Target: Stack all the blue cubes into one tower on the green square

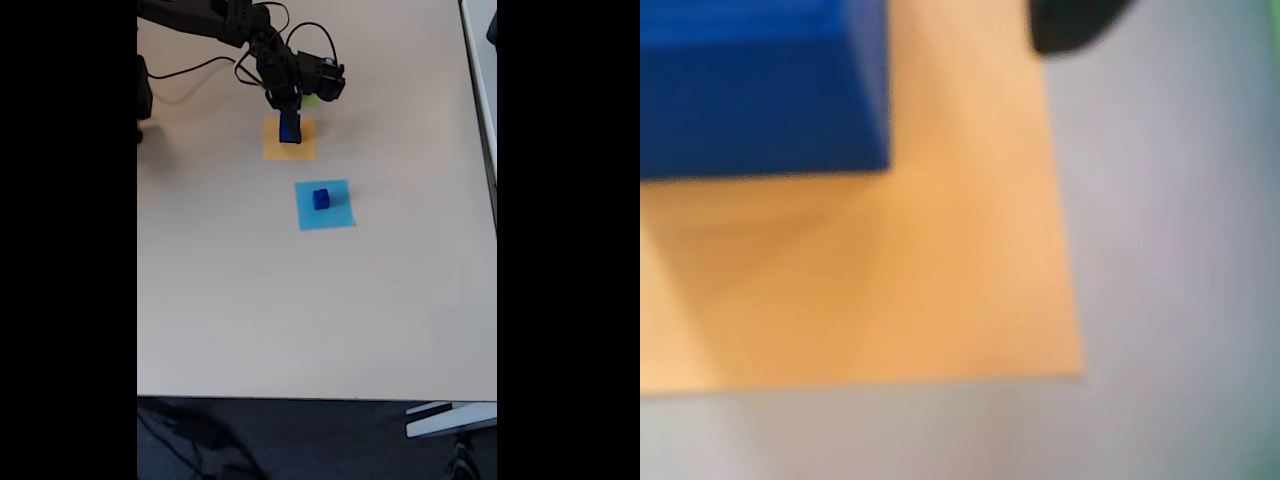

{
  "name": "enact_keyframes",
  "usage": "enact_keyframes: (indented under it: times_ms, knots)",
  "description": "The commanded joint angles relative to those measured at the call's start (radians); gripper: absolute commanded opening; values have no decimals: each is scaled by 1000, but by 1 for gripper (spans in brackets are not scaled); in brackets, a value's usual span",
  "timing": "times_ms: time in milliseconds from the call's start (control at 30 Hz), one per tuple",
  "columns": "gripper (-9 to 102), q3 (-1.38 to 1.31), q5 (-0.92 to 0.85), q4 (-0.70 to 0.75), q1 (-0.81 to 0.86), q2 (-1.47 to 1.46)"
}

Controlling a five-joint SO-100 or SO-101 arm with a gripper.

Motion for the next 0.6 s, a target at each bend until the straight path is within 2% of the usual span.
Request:
enact_keyframes:
  times_ms: [0, 567]
  knots:
    - [38, 3, -17, -17, 11, 6]
    - [34, 26, -35, -5, 12, -12]
